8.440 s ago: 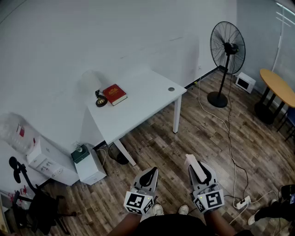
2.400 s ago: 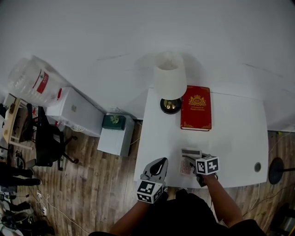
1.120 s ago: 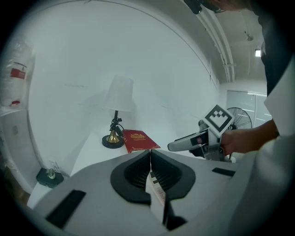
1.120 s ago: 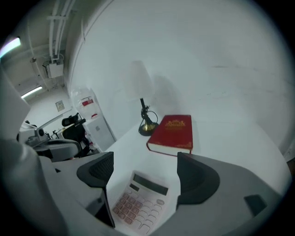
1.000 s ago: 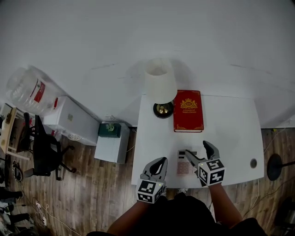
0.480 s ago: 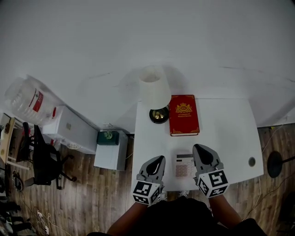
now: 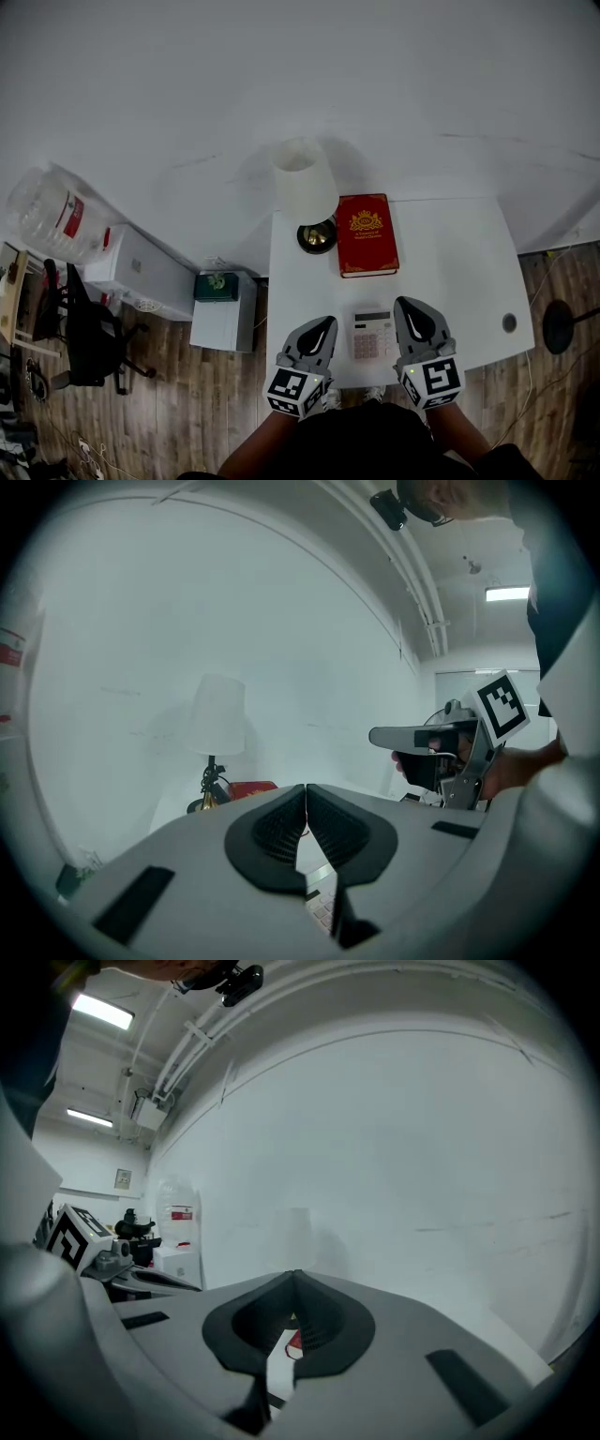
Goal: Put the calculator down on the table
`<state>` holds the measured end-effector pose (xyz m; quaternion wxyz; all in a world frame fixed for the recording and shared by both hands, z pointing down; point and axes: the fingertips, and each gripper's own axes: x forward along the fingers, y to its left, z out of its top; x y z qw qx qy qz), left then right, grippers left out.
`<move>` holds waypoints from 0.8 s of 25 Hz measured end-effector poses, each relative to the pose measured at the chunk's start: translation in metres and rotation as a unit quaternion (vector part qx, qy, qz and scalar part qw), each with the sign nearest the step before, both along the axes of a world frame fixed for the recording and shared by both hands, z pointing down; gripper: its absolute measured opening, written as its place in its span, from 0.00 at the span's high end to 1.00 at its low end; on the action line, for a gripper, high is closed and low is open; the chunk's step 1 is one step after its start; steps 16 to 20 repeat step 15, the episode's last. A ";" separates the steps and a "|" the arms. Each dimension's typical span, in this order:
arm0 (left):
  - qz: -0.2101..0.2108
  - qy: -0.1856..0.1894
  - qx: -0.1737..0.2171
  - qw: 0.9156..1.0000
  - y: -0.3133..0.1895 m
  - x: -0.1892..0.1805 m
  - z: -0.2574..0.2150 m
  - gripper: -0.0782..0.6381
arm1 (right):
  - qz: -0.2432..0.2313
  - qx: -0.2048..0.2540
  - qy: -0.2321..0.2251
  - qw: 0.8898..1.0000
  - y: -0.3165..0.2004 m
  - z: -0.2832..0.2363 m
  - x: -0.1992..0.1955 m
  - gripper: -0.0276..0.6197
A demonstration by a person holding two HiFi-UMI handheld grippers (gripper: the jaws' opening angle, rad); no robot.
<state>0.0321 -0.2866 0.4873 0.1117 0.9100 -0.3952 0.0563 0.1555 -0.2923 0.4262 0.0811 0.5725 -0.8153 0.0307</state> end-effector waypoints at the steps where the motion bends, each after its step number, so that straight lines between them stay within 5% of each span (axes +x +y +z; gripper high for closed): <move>1: 0.000 0.001 -0.001 1.000 0.000 0.000 0.000 0.86 | 0.001 -0.001 -0.002 1.000 0.001 0.001 0.001 0.93; 20: 0.017 -0.007 -0.014 1.000 0.001 0.010 0.003 0.86 | 0.026 0.001 0.019 0.999 0.006 0.010 0.027 0.93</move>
